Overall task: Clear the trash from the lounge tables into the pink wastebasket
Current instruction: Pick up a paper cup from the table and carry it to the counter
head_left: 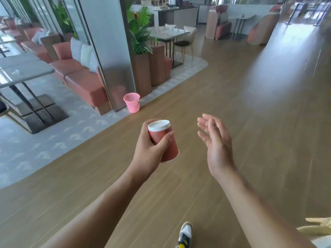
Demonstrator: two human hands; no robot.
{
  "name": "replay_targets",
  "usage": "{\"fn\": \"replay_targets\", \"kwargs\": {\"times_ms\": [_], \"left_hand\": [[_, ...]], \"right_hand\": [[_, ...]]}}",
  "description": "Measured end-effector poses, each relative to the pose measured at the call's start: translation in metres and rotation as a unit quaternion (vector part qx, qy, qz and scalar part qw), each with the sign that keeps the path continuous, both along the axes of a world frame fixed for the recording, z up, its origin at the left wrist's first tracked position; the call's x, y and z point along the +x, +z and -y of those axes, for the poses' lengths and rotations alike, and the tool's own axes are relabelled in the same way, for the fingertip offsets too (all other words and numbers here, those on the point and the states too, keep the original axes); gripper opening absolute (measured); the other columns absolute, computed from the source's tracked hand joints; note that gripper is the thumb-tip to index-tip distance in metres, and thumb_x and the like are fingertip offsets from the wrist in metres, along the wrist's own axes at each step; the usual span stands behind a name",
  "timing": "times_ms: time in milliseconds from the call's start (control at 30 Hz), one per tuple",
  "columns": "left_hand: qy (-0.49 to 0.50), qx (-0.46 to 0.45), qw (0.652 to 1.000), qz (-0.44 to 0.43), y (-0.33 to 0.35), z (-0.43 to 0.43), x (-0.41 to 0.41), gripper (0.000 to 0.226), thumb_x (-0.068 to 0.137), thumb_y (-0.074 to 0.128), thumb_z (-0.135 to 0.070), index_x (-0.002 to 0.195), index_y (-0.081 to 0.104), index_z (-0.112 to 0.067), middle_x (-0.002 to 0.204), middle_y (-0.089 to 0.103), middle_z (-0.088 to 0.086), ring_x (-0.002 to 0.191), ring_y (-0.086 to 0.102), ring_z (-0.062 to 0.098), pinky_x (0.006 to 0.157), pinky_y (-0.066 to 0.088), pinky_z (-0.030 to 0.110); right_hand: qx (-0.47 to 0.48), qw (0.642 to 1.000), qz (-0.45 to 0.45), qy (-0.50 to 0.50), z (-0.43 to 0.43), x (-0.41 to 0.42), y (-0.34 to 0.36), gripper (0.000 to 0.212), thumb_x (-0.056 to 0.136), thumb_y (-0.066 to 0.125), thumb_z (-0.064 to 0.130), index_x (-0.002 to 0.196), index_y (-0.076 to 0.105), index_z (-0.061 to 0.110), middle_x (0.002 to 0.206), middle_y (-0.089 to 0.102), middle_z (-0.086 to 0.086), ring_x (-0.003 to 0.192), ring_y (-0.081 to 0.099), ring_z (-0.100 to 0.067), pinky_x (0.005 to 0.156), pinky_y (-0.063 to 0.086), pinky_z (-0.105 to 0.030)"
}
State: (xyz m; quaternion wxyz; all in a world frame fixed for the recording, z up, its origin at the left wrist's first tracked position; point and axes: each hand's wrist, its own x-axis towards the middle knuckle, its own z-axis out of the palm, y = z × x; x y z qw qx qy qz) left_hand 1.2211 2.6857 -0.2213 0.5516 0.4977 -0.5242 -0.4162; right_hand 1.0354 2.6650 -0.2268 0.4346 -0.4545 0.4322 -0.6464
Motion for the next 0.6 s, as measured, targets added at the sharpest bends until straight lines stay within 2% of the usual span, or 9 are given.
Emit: {"fn": "replay_targets", "kwargs": {"times_ms": [100,267,433,600], "left_hand": [[-0.005,0.000,1.000,-0.006,0.003,0.076,-0.023,0.052,0.073,0.075,-0.055,0.118,0.059,-0.035,0.104,0.071,-0.014,0.094,0.071,0.006,0.077,0.060,0.024],[-0.018,-0.012,1.000,-0.001,0.016,0.196,-0.060,0.052,0.075,0.075,-0.052,0.120,0.058,-0.033,0.101,0.069,-0.021,0.091,0.068,-0.001,0.076,0.056,0.018],[-0.039,-0.007,0.999,-0.004,0.015,0.297,-0.090,0.042,0.082,0.076,-0.041,0.120,0.057,-0.036,0.101,0.069,-0.021,0.090,0.069,0.001,0.077,0.061,0.025],[-0.062,-0.008,0.998,-0.014,0.008,0.408,-0.119,0.048,0.075,0.076,-0.052,0.118,0.058,-0.040,0.102,0.070,-0.020,0.092,0.070,0.002,0.078,0.060,0.025]], "right_hand": [[0.011,1.000,-0.007,-0.001,0.076,-0.022,0.001,0.037,0.096,0.052,0.053,0.122,0.068,0.031,0.126,0.072,0.002,0.123,0.067,-0.007,0.113,0.051,-0.042],[0.008,1.000,-0.012,-0.013,0.194,-0.062,0.018,0.036,0.097,0.052,0.050,0.122,0.068,0.030,0.126,0.073,0.001,0.124,0.067,-0.007,0.112,0.051,-0.040],[0.003,0.999,-0.026,-0.030,0.285,-0.100,0.025,0.034,0.098,0.053,0.050,0.122,0.068,0.031,0.127,0.073,0.004,0.124,0.066,-0.006,0.111,0.052,-0.040],[0.008,0.998,-0.034,-0.057,0.388,-0.132,0.018,0.035,0.097,0.054,0.049,0.121,0.069,0.029,0.126,0.073,0.000,0.124,0.067,-0.007,0.111,0.052,-0.042]]}}
